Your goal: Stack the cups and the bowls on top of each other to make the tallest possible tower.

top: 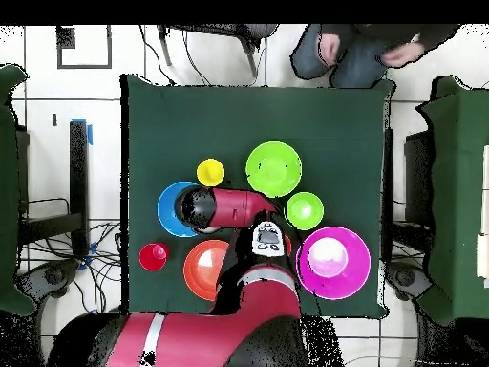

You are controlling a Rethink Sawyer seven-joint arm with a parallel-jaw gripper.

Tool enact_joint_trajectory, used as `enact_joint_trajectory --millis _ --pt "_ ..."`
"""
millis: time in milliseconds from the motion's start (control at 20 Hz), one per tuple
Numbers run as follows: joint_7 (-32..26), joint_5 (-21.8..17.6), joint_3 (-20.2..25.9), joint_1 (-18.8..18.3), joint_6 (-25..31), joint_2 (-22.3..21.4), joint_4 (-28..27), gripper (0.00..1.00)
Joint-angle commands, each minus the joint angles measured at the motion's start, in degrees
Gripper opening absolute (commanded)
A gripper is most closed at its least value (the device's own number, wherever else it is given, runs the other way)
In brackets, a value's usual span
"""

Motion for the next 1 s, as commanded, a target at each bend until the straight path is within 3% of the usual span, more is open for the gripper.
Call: enact_joint_trajectory --millis 50,200,550,1000 --pt "1.3 -2.5 7.2 -1.9 -2.4 4.2 -4.7 1.0" --pt "1.0 -2.5 8.3 -2.8 -3.0 4.6 -4.3 1.0" --pt "-0.4 -1.5 11.3 -5.5 1.5 5.4 -4.7 1.0" --pt "0.2 -1.1 14.6 -7.7 0.9 6.2 -3.5 1.0"
